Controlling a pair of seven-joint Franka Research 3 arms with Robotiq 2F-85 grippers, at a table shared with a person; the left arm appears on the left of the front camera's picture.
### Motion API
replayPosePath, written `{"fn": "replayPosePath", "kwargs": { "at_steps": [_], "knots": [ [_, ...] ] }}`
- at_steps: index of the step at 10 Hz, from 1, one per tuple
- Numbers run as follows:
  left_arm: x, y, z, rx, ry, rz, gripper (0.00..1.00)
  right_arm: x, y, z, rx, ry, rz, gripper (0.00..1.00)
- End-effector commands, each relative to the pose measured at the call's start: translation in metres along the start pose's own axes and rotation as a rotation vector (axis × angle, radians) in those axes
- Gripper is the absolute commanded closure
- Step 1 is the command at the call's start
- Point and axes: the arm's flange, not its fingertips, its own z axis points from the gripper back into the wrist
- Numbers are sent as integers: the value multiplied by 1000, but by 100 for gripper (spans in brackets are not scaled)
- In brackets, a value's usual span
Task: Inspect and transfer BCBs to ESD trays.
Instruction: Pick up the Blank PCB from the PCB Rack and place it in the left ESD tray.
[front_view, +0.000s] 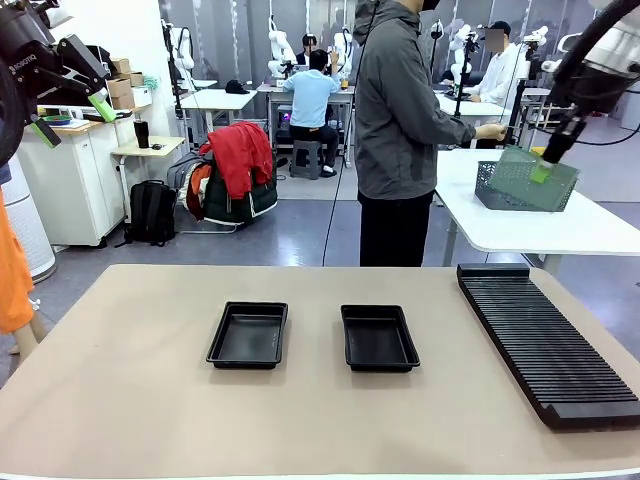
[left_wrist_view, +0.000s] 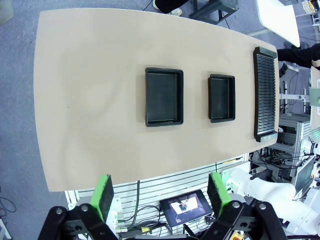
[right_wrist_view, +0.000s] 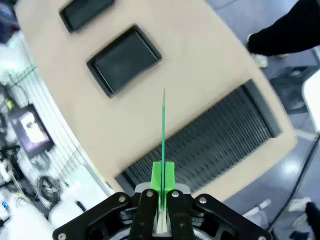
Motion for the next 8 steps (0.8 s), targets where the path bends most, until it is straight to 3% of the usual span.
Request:
{"fn": "replayPosePath", "kwargs": {
  "at_steps": [1, 8],
  "knots": [
    [0, 1, 0, -3, 0, 2, 0, 8, 21, -25, 79, -89, -169, 98],
    [0, 1, 0, -3, 0, 2, 0, 53, 84, -171, 392, -314, -591, 98]
  ]
}}
